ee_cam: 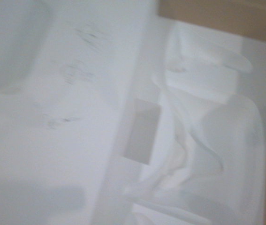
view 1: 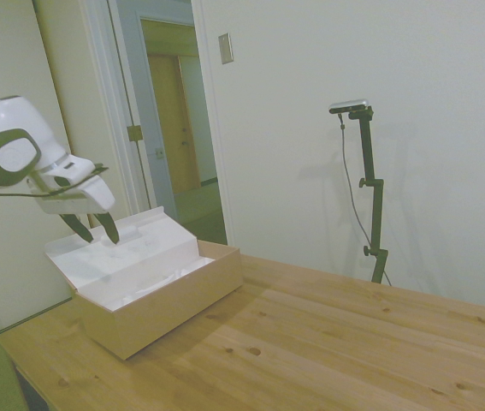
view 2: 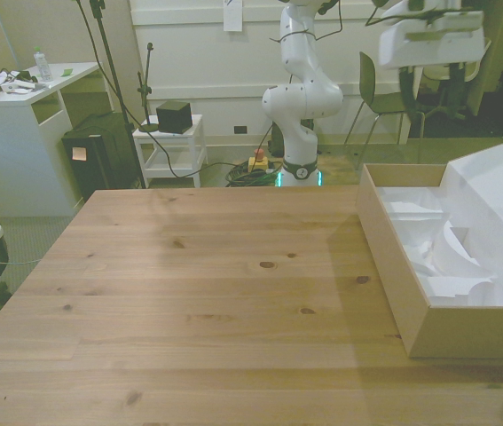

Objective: Close the box

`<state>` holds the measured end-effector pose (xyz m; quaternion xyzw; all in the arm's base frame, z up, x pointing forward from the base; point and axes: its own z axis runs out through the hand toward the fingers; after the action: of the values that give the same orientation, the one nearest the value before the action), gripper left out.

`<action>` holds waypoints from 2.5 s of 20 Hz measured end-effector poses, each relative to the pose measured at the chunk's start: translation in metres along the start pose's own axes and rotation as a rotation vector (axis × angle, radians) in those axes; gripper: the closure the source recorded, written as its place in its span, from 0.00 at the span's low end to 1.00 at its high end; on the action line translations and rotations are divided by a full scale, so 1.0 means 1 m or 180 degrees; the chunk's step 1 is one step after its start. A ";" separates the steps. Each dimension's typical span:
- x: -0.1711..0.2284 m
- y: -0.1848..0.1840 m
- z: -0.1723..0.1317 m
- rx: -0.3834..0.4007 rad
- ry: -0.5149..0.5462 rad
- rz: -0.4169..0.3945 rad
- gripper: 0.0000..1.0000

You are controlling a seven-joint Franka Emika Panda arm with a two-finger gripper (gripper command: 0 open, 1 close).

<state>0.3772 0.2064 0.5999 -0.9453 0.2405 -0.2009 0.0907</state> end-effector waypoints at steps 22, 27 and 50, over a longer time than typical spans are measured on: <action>-0.086 -0.253 0.063 -0.0019 0.0005 -0.1747 0.00; -0.117 -0.280 0.126 -0.0150 -0.0088 -0.1957 0.00; 0.077 -0.020 0.052 -0.1050 0.0267 -0.0582 0.00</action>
<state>0.4695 0.1900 0.5840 -0.9561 0.1868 -0.2054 -0.0943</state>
